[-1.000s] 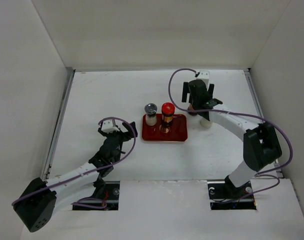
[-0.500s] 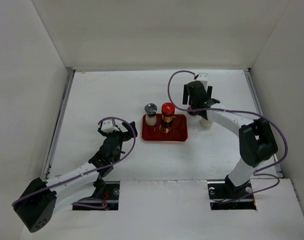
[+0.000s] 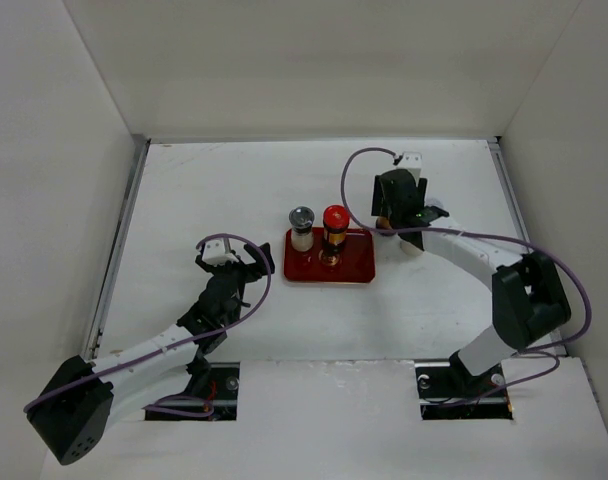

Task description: Organize the condiment bottles

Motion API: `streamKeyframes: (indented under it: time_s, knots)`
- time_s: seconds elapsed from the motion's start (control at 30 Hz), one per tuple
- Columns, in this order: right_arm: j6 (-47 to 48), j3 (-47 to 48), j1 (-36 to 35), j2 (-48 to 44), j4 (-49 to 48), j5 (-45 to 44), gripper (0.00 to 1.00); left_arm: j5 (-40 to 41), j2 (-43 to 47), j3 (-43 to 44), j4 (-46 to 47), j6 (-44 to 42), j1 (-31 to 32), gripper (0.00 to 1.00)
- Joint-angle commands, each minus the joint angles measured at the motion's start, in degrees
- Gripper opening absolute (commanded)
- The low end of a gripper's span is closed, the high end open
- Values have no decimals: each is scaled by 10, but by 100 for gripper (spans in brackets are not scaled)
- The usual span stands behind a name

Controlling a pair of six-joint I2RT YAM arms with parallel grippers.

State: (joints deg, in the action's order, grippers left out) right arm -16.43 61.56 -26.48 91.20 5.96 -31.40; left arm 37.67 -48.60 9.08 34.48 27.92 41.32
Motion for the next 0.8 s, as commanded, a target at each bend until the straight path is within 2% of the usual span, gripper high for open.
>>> streamKeyframes:
  time_s: [0.0, 0.13, 0.33, 0.77]
  knots:
    - [2, 2, -31, -89, -70, -9, 61, -6, -1, 1, 29, 7, -1, 100]
    - [2, -19, -80, -119, -77, -16, 61, -1, -6, 4, 30, 7, 1, 100]
    - [-11, -35, -142, -104, -103, -38, 61, -3, -11, 5, 34, 8, 2, 100]
    - [1, -49, -158, -50, -149, -66, 62, -3, -1, 1, 33, 7, 8, 100]
